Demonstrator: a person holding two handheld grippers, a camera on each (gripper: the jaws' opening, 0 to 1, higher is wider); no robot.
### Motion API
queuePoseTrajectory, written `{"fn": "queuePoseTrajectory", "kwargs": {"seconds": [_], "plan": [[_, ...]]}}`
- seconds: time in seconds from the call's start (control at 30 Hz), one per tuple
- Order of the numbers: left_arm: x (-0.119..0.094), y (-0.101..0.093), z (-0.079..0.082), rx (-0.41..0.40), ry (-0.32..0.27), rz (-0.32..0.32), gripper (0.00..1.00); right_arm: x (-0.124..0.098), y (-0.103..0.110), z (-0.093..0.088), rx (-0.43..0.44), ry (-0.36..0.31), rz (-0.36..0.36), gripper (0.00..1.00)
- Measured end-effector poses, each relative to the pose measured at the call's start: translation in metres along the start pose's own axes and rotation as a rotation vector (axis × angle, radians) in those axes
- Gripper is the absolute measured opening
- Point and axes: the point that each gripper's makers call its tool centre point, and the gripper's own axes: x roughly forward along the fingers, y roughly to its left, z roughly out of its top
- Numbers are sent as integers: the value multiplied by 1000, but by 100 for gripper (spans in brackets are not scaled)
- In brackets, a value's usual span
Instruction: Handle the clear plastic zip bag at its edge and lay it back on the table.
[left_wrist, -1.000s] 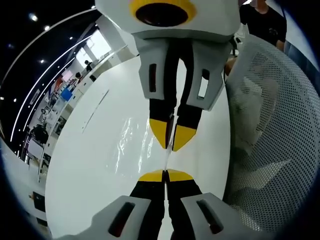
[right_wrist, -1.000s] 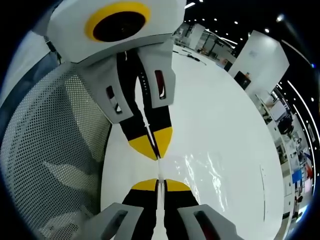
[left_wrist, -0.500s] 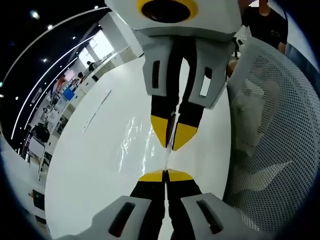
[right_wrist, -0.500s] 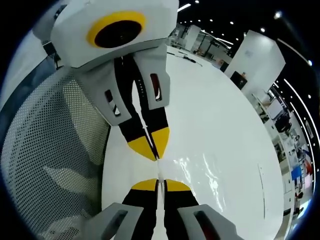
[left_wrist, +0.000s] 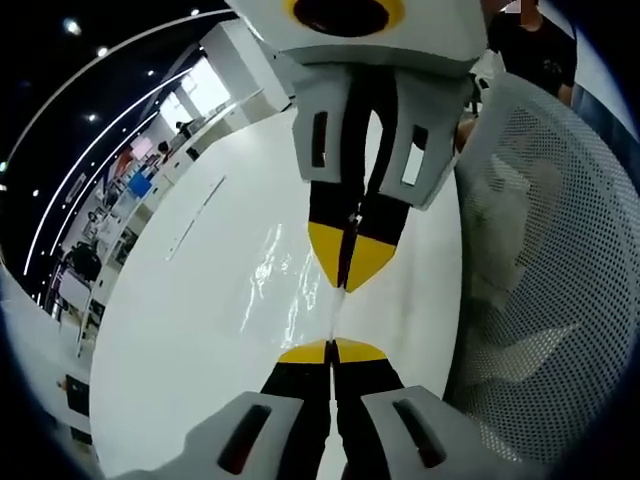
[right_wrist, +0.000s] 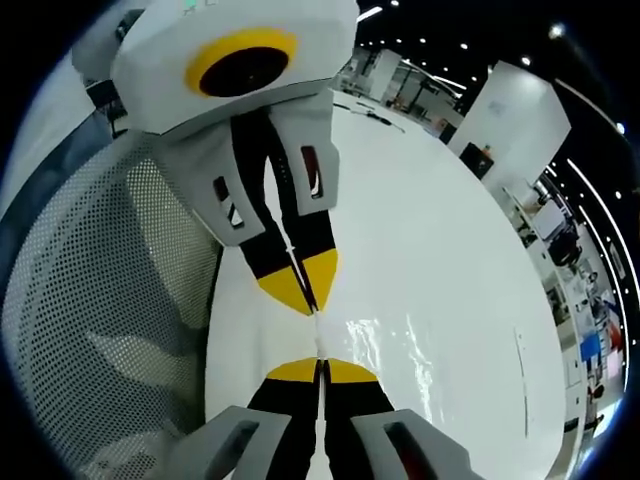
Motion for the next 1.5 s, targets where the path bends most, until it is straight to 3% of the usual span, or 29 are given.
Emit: {"fn": "queuePoseTrajectory", "kwargs": {"seconds": [0.13, 0.27, 0.47, 0.8, 1.5], "plan": [[-1, -2, -1, 5, -1, -4, 0, -4, -1, 4, 30, -25, -3, 1], [0, -4, -1, 18, 5, -13, 0, -5, 1, 8, 23, -39, 8, 10], [3, -5, 0, 27, 1, -18, 0, -2, 3, 9, -13, -34, 25, 1], [4, -7, -1, 38, 15, -25, 0, -3, 10, 10, -110, 1, 29, 0], [8, -5, -1, 25, 15, -24, 0, -5, 8, 6, -74, 12, 30, 0]]}}
